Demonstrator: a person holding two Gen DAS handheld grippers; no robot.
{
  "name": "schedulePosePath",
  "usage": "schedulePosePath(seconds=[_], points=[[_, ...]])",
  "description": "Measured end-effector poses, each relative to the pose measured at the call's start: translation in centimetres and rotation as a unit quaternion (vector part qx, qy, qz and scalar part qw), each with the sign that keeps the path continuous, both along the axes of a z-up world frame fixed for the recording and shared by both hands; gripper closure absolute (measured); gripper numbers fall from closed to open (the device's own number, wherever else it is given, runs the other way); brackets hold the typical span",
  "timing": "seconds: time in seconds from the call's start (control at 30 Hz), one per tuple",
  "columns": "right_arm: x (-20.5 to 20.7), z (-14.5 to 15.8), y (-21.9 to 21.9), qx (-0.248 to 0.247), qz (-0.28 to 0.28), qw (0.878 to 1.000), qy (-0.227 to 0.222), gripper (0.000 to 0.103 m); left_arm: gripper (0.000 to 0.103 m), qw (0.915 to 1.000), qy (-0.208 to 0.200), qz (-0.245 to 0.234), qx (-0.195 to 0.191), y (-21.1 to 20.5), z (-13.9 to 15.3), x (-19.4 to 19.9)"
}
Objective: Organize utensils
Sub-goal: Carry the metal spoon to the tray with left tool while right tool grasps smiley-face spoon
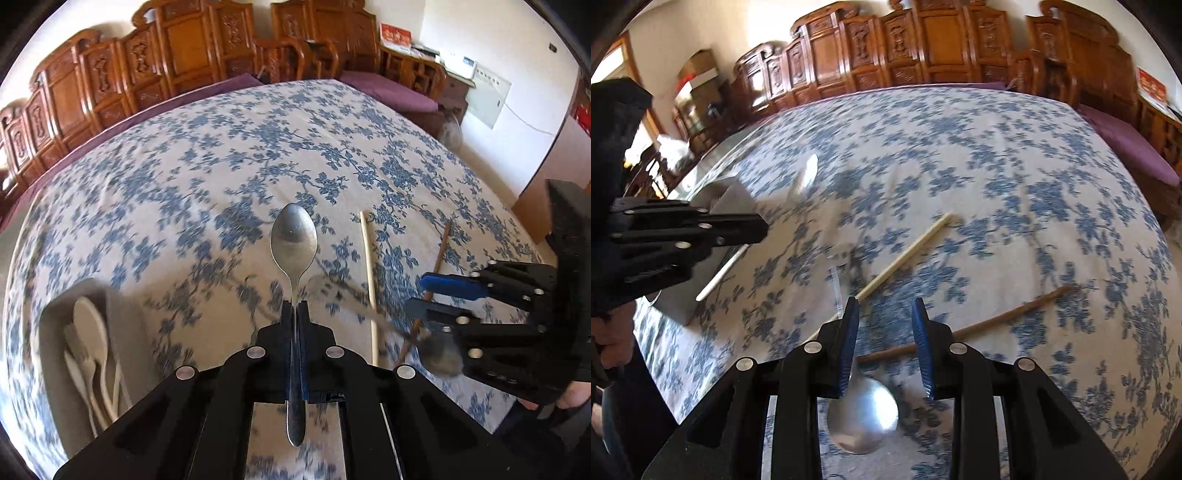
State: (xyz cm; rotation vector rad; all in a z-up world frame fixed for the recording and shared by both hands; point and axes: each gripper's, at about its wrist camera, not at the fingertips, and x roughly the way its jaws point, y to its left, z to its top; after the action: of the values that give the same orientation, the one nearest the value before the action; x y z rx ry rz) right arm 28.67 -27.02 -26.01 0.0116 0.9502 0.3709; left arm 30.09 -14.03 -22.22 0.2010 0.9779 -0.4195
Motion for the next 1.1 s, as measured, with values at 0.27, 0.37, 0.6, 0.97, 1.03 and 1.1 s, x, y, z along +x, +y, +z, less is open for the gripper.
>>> schedulePosePath(seconds=[0.27, 0.37, 0.6, 0.97, 1.03, 1.1], points=[[-0.5, -1.2, 2.6, -0.052, 0.036, 0.998, 0.013, 0.071, 0.101, 0.9997, -0.017, 0.015, -0.009, 2.2, 1.5, -3.2], [-0.4, -1.3, 2.3, -0.055, 0.03, 0.998, 0.017, 0.074, 0.101, 0.9995, -0.021, 0.019, -0.011, 2.8, 1.9, -4.1], [0.0, -1.4, 2.4, -0.061, 0.023, 0.998, 0.016, 0.075, 0.101, 0.999, -0.031, 0.031, -0.01, 4.0, 2.4, -5.1], [0.3, -1.4, 2.3, -0.07, 0.019, 0.997, 0.016, 0.095, 0.101, 0.998, -0.04, 0.049, -0.002, 5.2, 2.7, -5.3], [0.1, -1.4, 2.4, -0.069, 0.024, 0.997, 0.016, 0.095, 0.101, 0.9977, -0.042, 0.053, -0.002, 5.5, 2.8, -5.2], [0.0, -1.3, 2.5, -0.067, 0.026, 0.997, 0.014, 0.095, 0.101, 0.9974, -0.043, 0.057, -0.001, 5.8, 2.9, -5.2]])
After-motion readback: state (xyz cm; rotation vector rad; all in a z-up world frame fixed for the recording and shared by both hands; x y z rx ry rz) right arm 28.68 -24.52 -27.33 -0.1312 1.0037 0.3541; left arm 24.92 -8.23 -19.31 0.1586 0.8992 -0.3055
